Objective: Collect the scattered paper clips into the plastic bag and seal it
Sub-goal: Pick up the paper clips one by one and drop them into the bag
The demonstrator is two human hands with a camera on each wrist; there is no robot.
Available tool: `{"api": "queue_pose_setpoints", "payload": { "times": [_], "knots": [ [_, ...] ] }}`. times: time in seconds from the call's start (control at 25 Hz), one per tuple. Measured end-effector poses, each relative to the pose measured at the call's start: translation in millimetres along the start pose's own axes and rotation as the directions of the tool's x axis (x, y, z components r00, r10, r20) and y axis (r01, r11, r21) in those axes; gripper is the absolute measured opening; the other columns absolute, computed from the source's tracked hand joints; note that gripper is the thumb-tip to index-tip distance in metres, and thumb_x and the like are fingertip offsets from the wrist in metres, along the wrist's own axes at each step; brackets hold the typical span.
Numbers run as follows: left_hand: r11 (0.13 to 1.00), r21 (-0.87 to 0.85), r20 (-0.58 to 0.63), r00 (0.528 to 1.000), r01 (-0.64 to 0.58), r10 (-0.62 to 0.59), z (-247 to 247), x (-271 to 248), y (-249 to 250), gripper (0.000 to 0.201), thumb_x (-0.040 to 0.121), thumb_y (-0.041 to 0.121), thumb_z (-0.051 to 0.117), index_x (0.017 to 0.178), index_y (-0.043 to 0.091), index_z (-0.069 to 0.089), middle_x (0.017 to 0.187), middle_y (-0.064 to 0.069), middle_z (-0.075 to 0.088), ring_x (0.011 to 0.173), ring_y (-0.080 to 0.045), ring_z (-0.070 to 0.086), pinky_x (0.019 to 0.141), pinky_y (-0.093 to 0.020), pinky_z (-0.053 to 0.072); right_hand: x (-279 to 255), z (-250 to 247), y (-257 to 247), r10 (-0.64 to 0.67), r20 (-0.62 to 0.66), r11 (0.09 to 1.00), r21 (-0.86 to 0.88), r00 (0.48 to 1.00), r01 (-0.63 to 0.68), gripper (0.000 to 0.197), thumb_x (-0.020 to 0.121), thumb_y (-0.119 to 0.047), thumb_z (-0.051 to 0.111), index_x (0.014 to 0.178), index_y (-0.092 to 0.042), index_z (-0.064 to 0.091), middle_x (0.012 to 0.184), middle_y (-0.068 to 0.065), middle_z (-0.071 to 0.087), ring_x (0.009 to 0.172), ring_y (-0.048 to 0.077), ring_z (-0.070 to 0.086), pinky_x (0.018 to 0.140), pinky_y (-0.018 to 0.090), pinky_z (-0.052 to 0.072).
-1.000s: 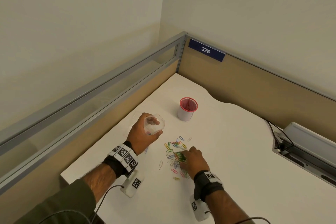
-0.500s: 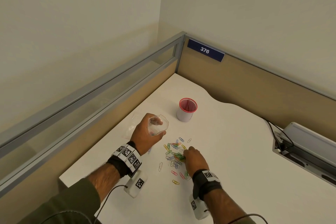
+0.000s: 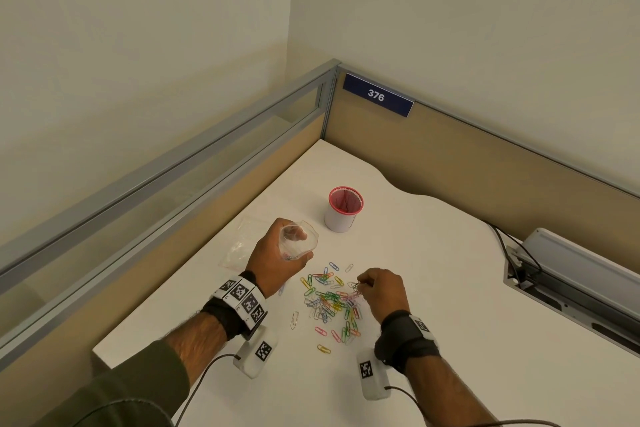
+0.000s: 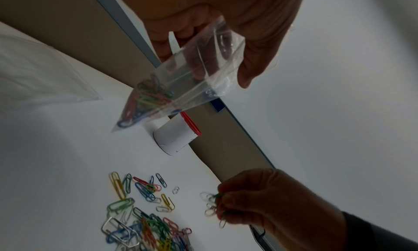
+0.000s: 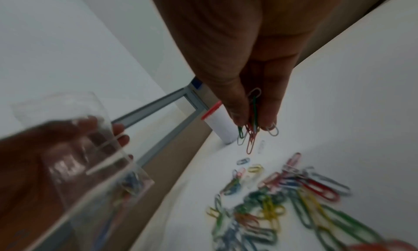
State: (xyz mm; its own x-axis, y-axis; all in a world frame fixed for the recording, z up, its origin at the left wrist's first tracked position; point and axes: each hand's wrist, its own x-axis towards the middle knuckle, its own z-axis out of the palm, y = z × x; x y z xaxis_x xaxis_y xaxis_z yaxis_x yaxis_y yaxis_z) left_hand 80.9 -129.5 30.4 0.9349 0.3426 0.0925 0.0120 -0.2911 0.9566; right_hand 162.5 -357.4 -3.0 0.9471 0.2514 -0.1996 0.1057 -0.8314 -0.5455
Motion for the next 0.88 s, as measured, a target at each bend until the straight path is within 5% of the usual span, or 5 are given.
{"api": "queue_pose_setpoints", "payload": {
  "times": [0.16,0.4,0.6,0.88],
  "knots": [
    [1.0,0.002,0.016,1.0,-0.004,0.004,4,3,1,0.045,0.076,0.014,0.082,0.11,0.018,0.053,0.105,0.008,0.064,0.105,-0.005,0.059,0.087,-0.007,0.041,-7,-34,-25,-0.021,-0.079,0.968,0.248,0.997,0.04,0.009,0.081,-0.006,0.07,0.088,-0.011,0.074,0.081,0.006,0.073,0.073,0.021,0.069,0.079,0.04,0.059],
    [1.0,-0.017,0.036,0.999,-0.019,0.019,9,7,4,0.046,0.076,0.013,0.082,0.111,0.017,0.053,0.109,0.006,0.067,0.109,-0.002,0.06,0.083,0.001,0.041,-25,-93,-103,-0.227,-0.197,0.863,0.413,0.954,0.29,0.01,0.082,-0.008,0.072,0.091,-0.012,0.075,0.079,0.003,0.074,0.069,0.014,0.07,0.072,0.023,0.059],
    [0.999,-0.025,0.049,0.998,-0.026,0.027,12,6,11,0.046,0.077,0.013,0.081,0.111,0.02,0.052,0.107,0.008,0.066,0.105,-0.002,0.062,0.08,-0.001,0.045,-29,-83,-147,-0.373,-0.127,0.891,0.227,0.919,0.393,0.015,0.085,-0.008,0.067,0.098,-0.013,0.074,0.085,-0.004,0.071,0.075,0.008,0.066,0.075,0.017,0.054],
    [0.999,0.043,0.04,0.999,0.0,-0.001,13,7,14,0.049,0.077,0.013,0.082,0.108,0.026,0.047,0.093,0.022,0.057,0.084,0.016,0.06,0.073,-0.005,0.05,-24,-58,-166,-0.412,0.063,0.903,-0.104,0.909,0.417,0.014,0.091,-0.014,0.06,0.099,-0.015,0.071,0.096,0.003,0.072,0.084,0.017,0.065,0.081,0.032,0.057]
  ]
}}
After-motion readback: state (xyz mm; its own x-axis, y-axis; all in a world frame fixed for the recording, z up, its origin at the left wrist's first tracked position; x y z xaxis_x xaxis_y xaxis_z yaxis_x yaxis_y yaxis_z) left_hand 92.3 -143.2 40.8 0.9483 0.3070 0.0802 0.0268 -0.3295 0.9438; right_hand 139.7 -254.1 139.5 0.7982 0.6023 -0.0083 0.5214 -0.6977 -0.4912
